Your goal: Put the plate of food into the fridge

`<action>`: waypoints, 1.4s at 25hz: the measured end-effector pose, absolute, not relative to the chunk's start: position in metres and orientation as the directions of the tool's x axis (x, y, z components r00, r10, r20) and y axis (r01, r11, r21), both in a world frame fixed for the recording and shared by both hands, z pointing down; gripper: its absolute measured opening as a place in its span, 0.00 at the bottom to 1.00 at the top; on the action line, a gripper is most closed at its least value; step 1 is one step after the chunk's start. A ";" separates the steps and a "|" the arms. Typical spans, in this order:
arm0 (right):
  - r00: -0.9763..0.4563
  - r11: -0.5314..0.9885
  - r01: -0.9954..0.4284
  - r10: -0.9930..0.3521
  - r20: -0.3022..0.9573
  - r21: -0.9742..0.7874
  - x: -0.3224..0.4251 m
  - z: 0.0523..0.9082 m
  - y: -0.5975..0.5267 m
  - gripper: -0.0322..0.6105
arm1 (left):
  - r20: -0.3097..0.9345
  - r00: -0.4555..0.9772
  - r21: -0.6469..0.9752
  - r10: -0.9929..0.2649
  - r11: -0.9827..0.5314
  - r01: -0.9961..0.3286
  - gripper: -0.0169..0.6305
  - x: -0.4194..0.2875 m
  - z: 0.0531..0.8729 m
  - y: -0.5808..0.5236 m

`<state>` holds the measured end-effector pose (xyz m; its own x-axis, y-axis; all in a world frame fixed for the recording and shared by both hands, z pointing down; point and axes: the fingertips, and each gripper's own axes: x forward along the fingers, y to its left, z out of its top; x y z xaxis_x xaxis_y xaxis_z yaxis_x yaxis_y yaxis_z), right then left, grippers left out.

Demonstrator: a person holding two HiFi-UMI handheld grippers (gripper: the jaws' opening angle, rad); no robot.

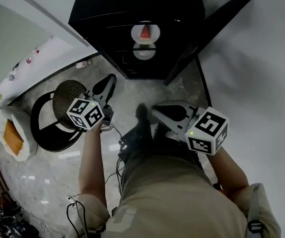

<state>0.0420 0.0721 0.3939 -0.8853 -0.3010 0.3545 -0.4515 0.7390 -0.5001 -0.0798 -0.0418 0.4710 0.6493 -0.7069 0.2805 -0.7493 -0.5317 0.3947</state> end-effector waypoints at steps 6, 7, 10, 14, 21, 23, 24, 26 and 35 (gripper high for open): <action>-0.900 0.765 -0.426 -0.307 0.309 -0.483 0.044 0.378 0.085 0.08 | 0.246 0.662 0.325 -0.708 -0.583 -0.745 0.04 -0.061 0.434 -0.006; -0.904 0.769 -0.420 -0.308 0.298 -0.481 0.044 0.375 0.088 0.08 | 0.233 0.664 0.306 -0.710 -0.595 -0.743 0.04 -0.056 0.426 0.001; -0.914 0.783 -0.400 -0.301 0.272 -0.477 0.044 0.367 0.099 0.08 | 0.187 0.675 0.252 -0.714 -0.629 -0.735 0.04 -0.044 0.401 0.026; -0.922 0.786 -0.381 -0.283 0.265 -0.486 0.051 0.365 0.117 0.08 | 0.147 0.703 0.204 -0.696 -0.674 -0.710 0.04 -0.027 0.367 0.065; -0.918 0.767 -0.394 -0.298 0.263 -0.507 0.059 0.365 0.127 0.08 | 0.090 0.736 0.173 -0.671 -0.717 -0.675 0.04 -0.017 0.323 0.099; -0.914 0.760 -0.404 -0.309 0.264 -0.509 0.061 0.364 0.125 0.08 | 0.089 0.737 0.157 -0.670 -0.722 -0.674 0.04 -0.018 0.319 0.099; -0.912 0.758 -0.408 -0.314 0.264 -0.508 0.061 0.364 0.125 0.08 | 0.089 0.738 0.151 -0.668 -0.724 -0.673 0.04 -0.018 0.317 0.100; -0.910 0.760 -0.413 -0.319 0.266 -0.502 0.057 0.360 0.126 0.08 | 0.082 0.748 0.150 -0.658 -0.734 -0.662 0.04 -0.019 0.314 0.104; -0.917 0.805 -0.397 -0.323 0.235 -0.440 -0.010 0.334 0.140 0.08 | 0.044 0.758 0.145 -0.651 -0.746 -0.649 0.04 -0.068 0.303 0.142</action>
